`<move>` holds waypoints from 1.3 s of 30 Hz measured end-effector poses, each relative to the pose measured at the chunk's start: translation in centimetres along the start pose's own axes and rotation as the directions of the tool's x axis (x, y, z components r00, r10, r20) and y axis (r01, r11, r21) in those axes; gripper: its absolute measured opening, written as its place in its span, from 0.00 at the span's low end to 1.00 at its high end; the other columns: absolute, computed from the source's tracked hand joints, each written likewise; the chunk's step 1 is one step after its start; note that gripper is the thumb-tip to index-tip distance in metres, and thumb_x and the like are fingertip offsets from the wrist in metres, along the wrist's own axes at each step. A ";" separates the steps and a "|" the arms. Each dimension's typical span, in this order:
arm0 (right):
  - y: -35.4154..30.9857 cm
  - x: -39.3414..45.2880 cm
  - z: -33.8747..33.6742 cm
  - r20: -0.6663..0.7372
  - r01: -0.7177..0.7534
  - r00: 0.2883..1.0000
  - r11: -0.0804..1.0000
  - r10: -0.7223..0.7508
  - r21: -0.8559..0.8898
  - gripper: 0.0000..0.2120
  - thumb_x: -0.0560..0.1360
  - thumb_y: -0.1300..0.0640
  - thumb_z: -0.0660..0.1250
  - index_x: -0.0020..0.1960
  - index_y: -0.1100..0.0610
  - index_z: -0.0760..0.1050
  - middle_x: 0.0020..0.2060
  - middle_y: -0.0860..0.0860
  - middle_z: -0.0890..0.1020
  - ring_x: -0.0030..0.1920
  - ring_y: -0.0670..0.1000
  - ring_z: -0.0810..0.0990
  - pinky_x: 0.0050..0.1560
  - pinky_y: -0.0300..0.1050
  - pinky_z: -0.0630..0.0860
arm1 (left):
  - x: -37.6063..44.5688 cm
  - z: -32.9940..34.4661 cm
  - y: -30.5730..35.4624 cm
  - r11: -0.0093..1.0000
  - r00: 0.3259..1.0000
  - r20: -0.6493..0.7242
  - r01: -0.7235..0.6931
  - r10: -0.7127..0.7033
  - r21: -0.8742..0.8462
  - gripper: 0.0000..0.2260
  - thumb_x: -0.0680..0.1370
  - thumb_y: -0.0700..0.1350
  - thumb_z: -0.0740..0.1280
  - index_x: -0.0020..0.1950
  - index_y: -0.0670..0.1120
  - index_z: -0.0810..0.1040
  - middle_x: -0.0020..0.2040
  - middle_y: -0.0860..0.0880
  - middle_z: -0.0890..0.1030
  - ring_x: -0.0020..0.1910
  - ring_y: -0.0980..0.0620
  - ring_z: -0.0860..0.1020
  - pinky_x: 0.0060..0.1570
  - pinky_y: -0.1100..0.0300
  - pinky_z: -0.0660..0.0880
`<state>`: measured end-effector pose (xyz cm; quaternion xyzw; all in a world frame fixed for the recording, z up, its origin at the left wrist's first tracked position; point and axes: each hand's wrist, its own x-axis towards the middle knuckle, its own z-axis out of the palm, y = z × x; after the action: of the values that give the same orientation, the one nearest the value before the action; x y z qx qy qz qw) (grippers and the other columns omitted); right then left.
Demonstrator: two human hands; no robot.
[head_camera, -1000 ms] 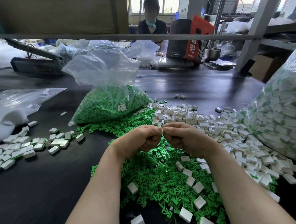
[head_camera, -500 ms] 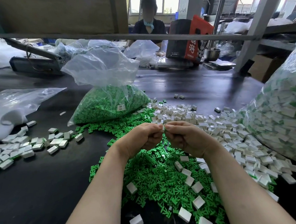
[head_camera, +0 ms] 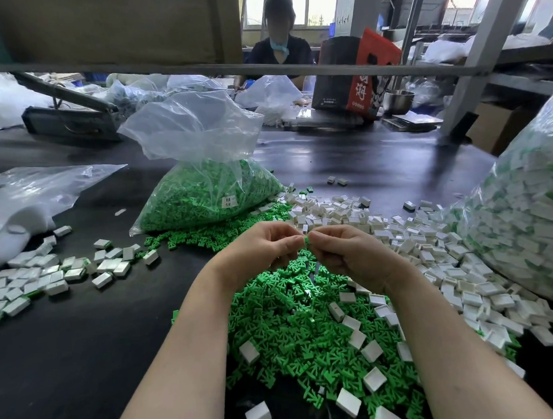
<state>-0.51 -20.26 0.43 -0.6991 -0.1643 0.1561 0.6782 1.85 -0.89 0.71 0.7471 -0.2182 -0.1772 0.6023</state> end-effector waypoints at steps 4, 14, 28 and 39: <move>0.1 0.1 0.0 -0.040 -0.024 0.999 0.995 0.028 0.100 0.15 0.73 0.46 0.66 0.36 0.56 0.72 0.26 0.49 0.64 0.26 0.45 0.59 0.25 0.34 0.58 | -0.2 -0.3 0.2 0.995 0.993 -0.086 -0.090 0.087 -0.034 0.10 0.72 0.46 0.72 0.50 0.42 0.82 0.38 0.48 0.84 0.36 0.54 0.80 0.36 0.64 0.75; 0.9 0.8 0.7 0.124 -0.076 0.992 0.914 0.029 0.398 0.17 0.75 0.42 0.60 0.46 0.56 0.76 0.34 0.53 0.75 0.32 0.48 0.70 0.33 0.44 0.54 | 0.6 0.8 0.7 0.979 0.941 -0.280 -0.201 0.189 -0.015 0.06 0.71 0.41 0.75 0.46 0.44 0.86 0.47 0.49 0.79 0.48 0.52 0.80 0.54 0.58 0.77; 1.5 1.0 1.0 0.025 -0.069 0.998 0.900 0.065 0.430 0.17 0.76 0.47 0.58 0.43 0.61 0.75 0.27 0.53 0.72 0.28 0.48 0.66 0.37 0.48 0.49 | 0.0 0.9 1.8 0.958 0.939 -0.227 -0.218 0.258 0.187 0.04 0.72 0.36 0.73 0.46 0.40 0.85 0.45 0.49 0.78 0.46 0.54 0.78 0.52 0.62 0.77; 1.3 0.7 0.9 0.019 -0.053 0.999 0.907 0.050 0.419 0.15 0.76 0.47 0.60 0.45 0.60 0.76 0.31 0.54 0.76 0.30 0.48 0.72 0.30 0.39 0.63 | 0.1 1.1 1.7 0.959 0.934 -0.246 -0.220 0.260 0.181 0.04 0.72 0.35 0.73 0.46 0.39 0.85 0.45 0.48 0.79 0.43 0.55 0.80 0.47 0.64 0.78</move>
<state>-0.25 -19.22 -0.93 -0.5407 -0.1112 0.2082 0.8074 1.17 -2.15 2.09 0.7750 -0.2376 0.0171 0.5854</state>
